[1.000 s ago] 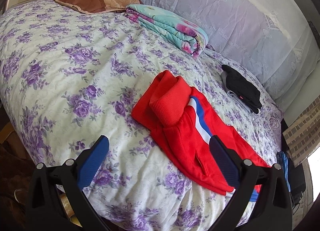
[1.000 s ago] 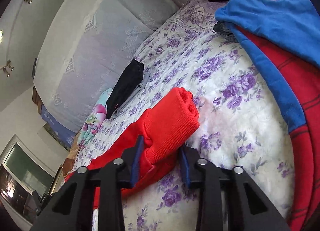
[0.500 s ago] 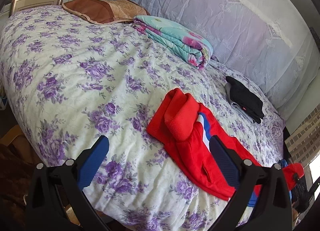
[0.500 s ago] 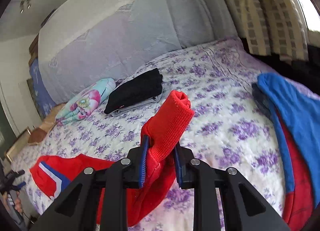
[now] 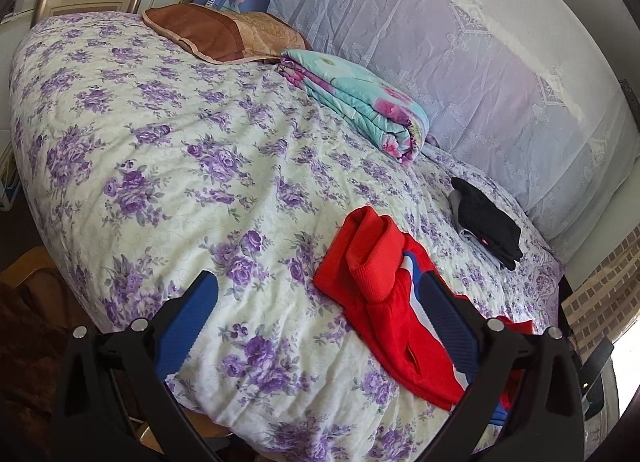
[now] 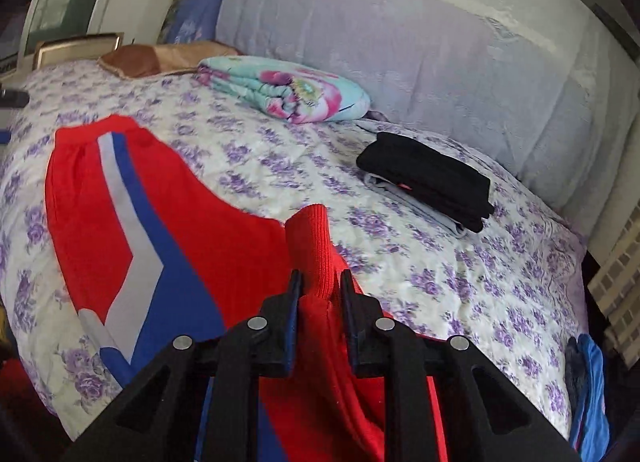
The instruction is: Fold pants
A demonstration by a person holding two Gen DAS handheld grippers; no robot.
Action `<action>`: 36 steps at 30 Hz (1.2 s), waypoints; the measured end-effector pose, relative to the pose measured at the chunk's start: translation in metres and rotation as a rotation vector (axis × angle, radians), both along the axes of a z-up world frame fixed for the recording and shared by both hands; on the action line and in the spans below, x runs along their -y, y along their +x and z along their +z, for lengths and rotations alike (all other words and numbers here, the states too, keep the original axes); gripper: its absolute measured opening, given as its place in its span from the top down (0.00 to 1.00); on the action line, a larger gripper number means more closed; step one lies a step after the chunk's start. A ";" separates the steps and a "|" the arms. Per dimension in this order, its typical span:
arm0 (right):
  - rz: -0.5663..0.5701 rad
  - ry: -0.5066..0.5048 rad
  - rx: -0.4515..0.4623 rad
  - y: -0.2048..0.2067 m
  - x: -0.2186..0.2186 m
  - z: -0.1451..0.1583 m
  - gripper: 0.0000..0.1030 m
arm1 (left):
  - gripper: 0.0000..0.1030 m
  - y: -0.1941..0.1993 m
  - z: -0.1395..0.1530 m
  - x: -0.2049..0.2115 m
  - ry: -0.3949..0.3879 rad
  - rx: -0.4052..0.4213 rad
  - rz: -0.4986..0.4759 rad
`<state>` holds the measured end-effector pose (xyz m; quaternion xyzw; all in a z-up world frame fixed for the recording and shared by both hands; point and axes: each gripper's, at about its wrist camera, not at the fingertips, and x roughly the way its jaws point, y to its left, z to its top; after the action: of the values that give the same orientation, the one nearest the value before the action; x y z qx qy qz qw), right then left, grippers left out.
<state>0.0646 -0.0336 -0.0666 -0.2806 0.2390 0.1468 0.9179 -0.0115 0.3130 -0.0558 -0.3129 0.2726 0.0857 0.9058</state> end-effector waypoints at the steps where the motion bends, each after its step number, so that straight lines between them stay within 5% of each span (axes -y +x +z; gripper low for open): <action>1: 0.012 -0.020 -0.007 -0.002 -0.004 -0.005 0.82 | 0.05 0.000 0.000 -0.001 -0.002 0.001 0.001; 7: 0.130 -0.026 -0.093 -0.024 -0.012 -0.017 0.48 | 0.05 0.001 -0.003 0.000 -0.002 -0.006 -0.006; 12: 0.175 0.194 -0.139 -0.035 0.009 0.022 0.48 | 0.05 0.003 -0.005 0.003 0.002 -0.015 -0.013; 16: 0.038 0.344 -0.084 -0.015 0.039 0.055 0.48 | 0.05 0.003 -0.005 0.004 0.001 -0.010 -0.016; 20: -0.077 0.387 -0.133 0.021 0.053 0.049 0.48 | 0.05 0.004 -0.005 0.004 0.000 -0.011 -0.020; 24: -0.092 0.315 -0.365 0.046 0.034 -0.011 0.46 | 0.05 0.006 -0.007 0.007 0.004 -0.019 -0.028; 27: -0.079 0.275 -0.329 0.038 0.025 -0.027 0.44 | 0.05 0.008 -0.008 0.009 0.003 -0.025 -0.034; 30: -0.075 0.348 -0.348 0.038 0.033 -0.008 0.45 | 0.05 0.009 -0.009 0.010 0.003 -0.029 -0.037; 34: -0.076 0.406 -0.222 0.024 0.042 0.013 0.42 | 0.05 0.011 -0.011 0.013 0.011 -0.036 -0.049; 36: -0.102 0.327 -0.358 0.040 0.035 -0.015 0.34 | 0.05 0.013 -0.012 0.015 0.010 -0.041 -0.058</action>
<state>0.1041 -0.0690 -0.0812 -0.0852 0.3849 0.1842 0.9003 0.0013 0.2980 -0.0681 -0.2985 0.2997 0.0670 0.9037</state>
